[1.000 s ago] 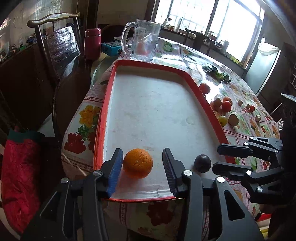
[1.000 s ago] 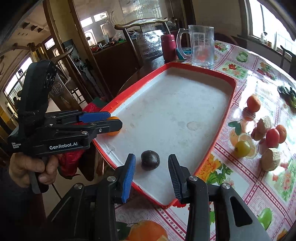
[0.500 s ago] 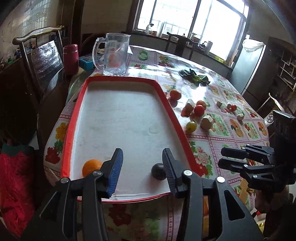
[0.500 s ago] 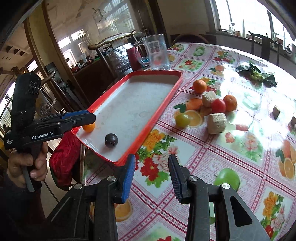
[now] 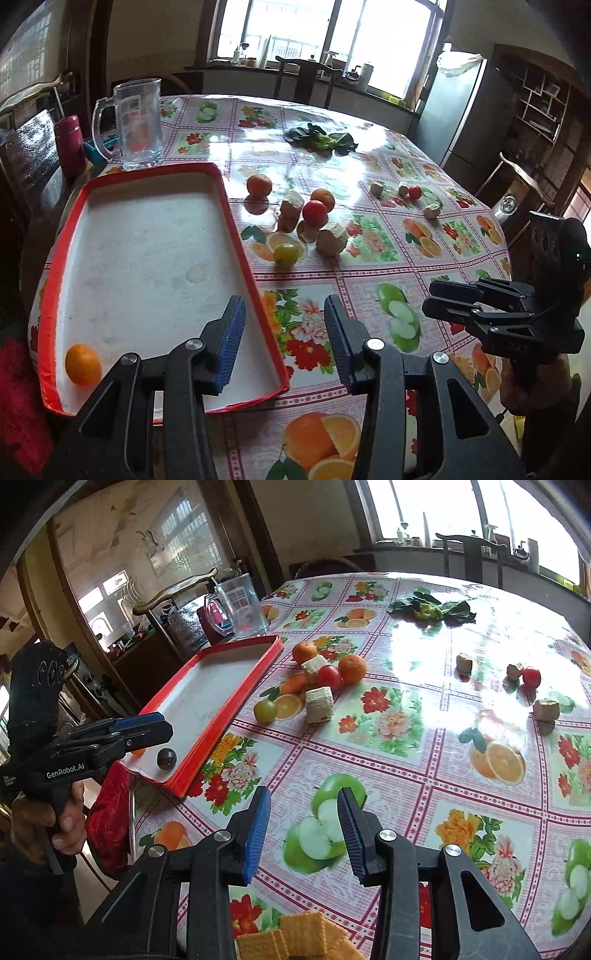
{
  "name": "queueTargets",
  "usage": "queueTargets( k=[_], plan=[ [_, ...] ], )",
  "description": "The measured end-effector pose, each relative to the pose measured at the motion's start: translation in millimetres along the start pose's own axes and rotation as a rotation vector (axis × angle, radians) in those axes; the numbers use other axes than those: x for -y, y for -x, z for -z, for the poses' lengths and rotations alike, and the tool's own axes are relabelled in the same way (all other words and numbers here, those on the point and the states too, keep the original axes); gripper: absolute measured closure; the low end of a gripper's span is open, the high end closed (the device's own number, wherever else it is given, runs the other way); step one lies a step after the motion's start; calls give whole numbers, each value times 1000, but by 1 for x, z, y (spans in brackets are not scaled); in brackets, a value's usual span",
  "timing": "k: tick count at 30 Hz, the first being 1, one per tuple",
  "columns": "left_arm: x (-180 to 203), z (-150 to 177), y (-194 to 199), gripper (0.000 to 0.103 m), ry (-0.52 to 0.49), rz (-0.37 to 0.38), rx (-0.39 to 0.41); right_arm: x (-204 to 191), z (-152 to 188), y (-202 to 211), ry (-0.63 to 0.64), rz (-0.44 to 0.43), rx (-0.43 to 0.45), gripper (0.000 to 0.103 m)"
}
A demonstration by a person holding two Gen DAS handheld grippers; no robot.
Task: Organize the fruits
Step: 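Grasp the green lime with the left gripper while the right grasps the corn piece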
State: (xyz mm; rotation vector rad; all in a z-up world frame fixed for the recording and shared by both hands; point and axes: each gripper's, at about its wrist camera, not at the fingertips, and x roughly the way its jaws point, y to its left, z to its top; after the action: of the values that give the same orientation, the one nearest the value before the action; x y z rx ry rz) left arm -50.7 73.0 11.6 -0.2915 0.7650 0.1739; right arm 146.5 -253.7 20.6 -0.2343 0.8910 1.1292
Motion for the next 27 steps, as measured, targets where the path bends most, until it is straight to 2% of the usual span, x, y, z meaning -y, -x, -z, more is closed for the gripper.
queueTargets(
  k=[9, 27],
  plan=[
    [20, -4, -13, 61, -53, 29, -26, 19, 6, 4, -31, 18, 3, 63],
    [21, -20, -51, 61, -93, 31, -82, 49, 5, 3, -95, 60, -3, 63]
  ],
)
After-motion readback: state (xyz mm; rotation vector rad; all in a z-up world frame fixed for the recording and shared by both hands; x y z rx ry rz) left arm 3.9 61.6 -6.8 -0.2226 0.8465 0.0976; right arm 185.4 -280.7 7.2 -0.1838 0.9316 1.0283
